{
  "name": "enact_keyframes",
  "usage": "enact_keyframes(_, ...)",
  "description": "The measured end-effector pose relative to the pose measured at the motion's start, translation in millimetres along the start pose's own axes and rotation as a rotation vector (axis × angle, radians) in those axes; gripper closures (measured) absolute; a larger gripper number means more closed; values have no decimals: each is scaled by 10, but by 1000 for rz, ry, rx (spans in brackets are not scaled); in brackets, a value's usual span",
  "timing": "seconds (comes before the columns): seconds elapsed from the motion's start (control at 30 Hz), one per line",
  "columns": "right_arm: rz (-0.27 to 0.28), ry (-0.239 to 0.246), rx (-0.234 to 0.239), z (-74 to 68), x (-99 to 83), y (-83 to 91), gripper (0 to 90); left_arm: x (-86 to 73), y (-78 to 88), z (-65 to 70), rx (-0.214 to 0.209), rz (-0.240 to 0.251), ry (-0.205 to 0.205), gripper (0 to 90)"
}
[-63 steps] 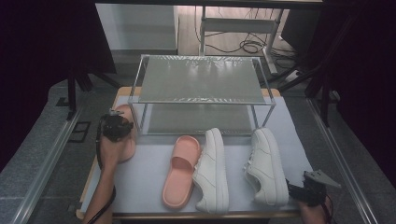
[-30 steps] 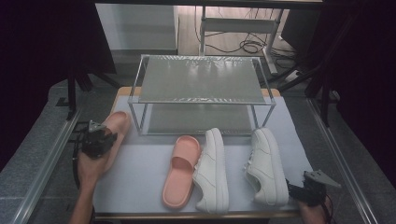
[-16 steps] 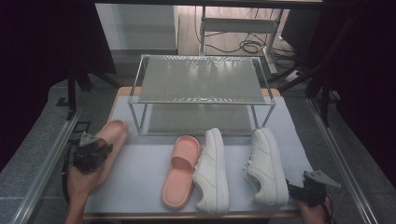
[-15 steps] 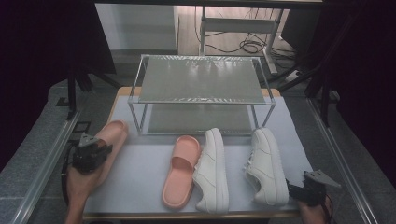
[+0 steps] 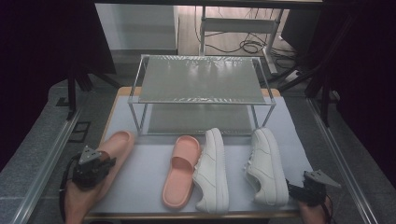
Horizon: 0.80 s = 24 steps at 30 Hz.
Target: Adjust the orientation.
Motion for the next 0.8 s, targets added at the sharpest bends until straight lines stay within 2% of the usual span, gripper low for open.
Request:
enact_keyframes(0.23,0,0,0,0,0,0,57,-24,-25,203,-46,-7,-38,855)
enact_keyframes(0.3,0,0,0,0,0,0,57,1,-71,299,-67,-11,-61,855)
enact_keyframes(0.43,0,1,1,0,0,0,57,44,-128,386,-88,-10,-77,855)
enact_keyframes(0.8,1,0,1,2,-1,0,58,267,-403,659,-131,16,-91,855)
Point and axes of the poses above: each handheld gripper's, and its own axes: y roughly backward along the jaws, x roughly out of its top, z roughly to its right, the point moved 1 cm from there along -y, roughly forward along the jaws, and after that the axes turned 10 degrees about y, right-handed, at the moved point
